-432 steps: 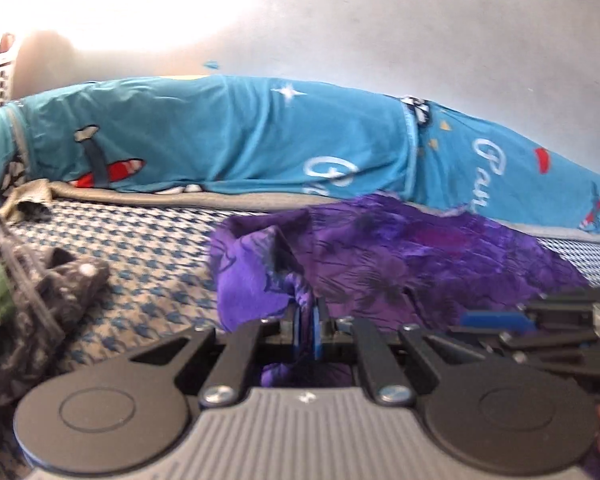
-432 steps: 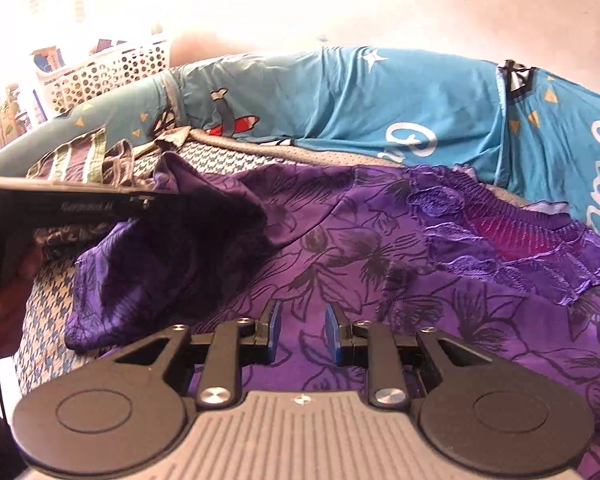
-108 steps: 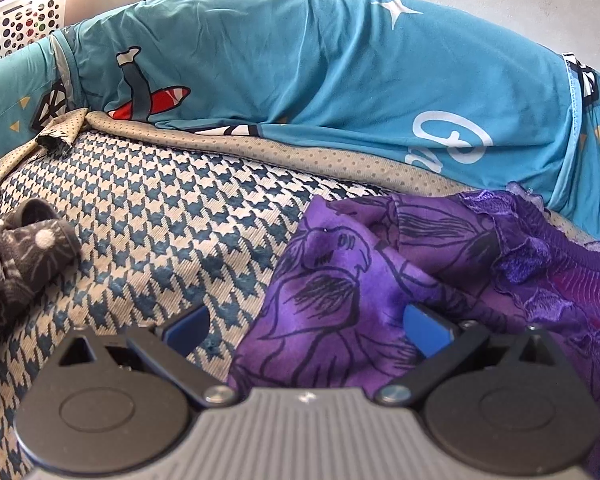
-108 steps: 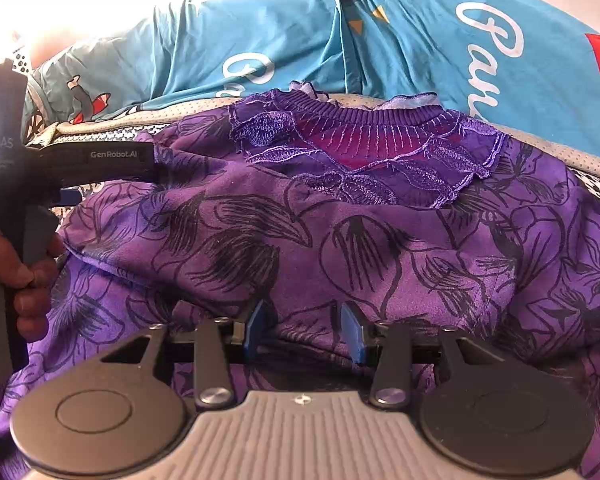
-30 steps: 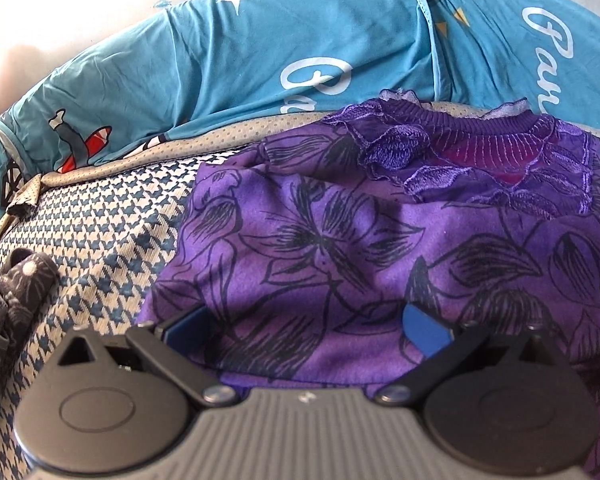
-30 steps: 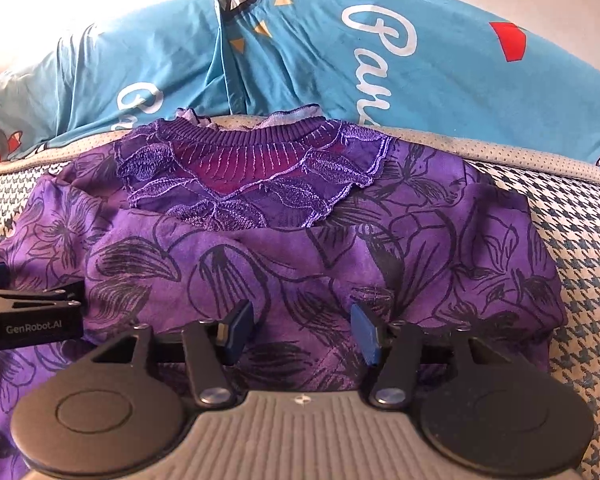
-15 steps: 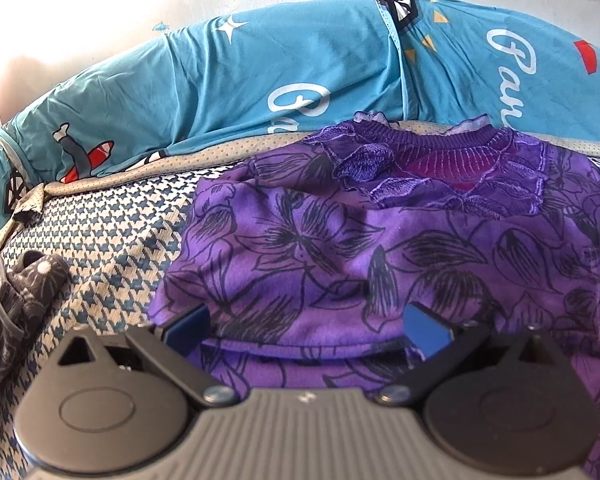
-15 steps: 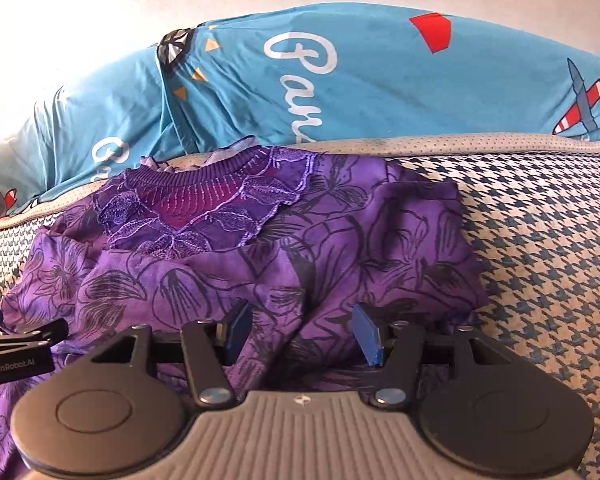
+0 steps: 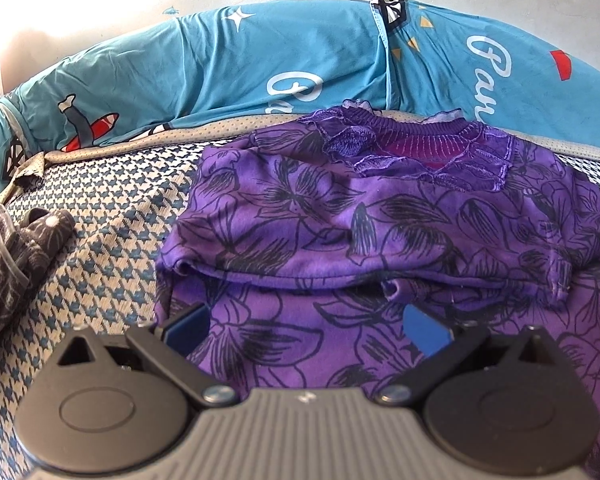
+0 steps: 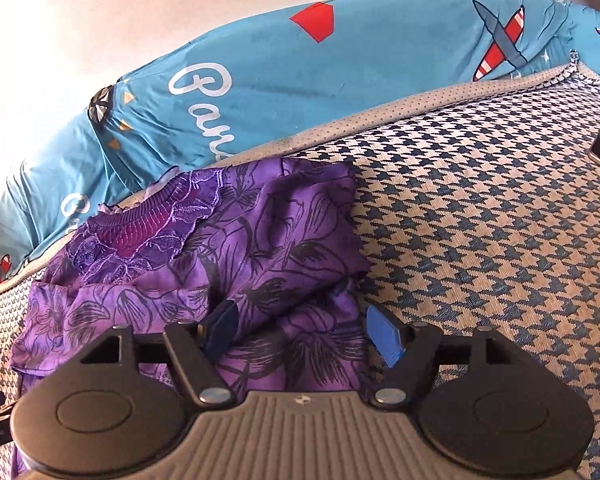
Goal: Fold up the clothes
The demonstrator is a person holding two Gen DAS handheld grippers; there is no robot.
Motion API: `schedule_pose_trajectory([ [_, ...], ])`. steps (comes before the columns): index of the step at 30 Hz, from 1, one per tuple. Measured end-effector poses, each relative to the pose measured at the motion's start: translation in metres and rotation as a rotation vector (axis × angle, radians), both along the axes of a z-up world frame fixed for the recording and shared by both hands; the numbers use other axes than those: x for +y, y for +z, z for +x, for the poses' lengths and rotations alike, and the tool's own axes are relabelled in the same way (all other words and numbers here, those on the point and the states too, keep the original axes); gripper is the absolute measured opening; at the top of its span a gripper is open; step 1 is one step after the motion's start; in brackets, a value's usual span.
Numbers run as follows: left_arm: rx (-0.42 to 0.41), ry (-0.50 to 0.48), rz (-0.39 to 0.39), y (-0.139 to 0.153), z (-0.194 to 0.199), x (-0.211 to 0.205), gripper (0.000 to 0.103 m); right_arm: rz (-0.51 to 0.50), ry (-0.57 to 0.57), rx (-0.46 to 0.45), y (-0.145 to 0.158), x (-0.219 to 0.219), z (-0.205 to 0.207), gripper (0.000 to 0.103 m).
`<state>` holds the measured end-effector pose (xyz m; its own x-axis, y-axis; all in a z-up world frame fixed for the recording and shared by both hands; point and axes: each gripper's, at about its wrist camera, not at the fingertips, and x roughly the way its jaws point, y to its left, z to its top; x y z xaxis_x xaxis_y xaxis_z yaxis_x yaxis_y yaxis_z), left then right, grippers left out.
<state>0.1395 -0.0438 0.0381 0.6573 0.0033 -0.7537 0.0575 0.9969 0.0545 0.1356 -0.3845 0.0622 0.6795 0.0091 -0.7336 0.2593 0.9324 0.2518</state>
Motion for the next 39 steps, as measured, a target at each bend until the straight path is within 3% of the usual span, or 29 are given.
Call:
schedule_pose_trajectory([
  [6, 0.024, 0.014, -0.045, -0.007, 0.008, 0.0, 0.103, 0.12, -0.071, 0.001, -0.012, -0.023, 0.005, 0.075],
  [9, 0.029, 0.007, -0.034, -0.012, 0.011, -0.006, 0.103, 0.128, -0.109, -0.006, -0.015, -0.031, 0.009, 0.075],
  [22, -0.021, -0.001, -0.055, -0.02, 0.022, -0.024, 0.103, 0.295, -0.215, -0.013, -0.031, -0.06, 0.016, 0.075],
  [36, -0.029, 0.043, -0.07, -0.034, 0.047, -0.031, 0.103, 0.254, -0.167, -0.034, -0.037, -0.042, 0.043, 0.077],
  [38, -0.031, 0.045, -0.071, -0.033, 0.045, -0.032, 0.103, 0.248, -0.15, -0.041, -0.037, -0.04, 0.047, 0.074],
  [39, -0.03, 0.037, -0.075, -0.032, 0.044, -0.033, 0.103, 0.251, -0.137, -0.043, -0.037, -0.039, 0.05, 0.067],
])
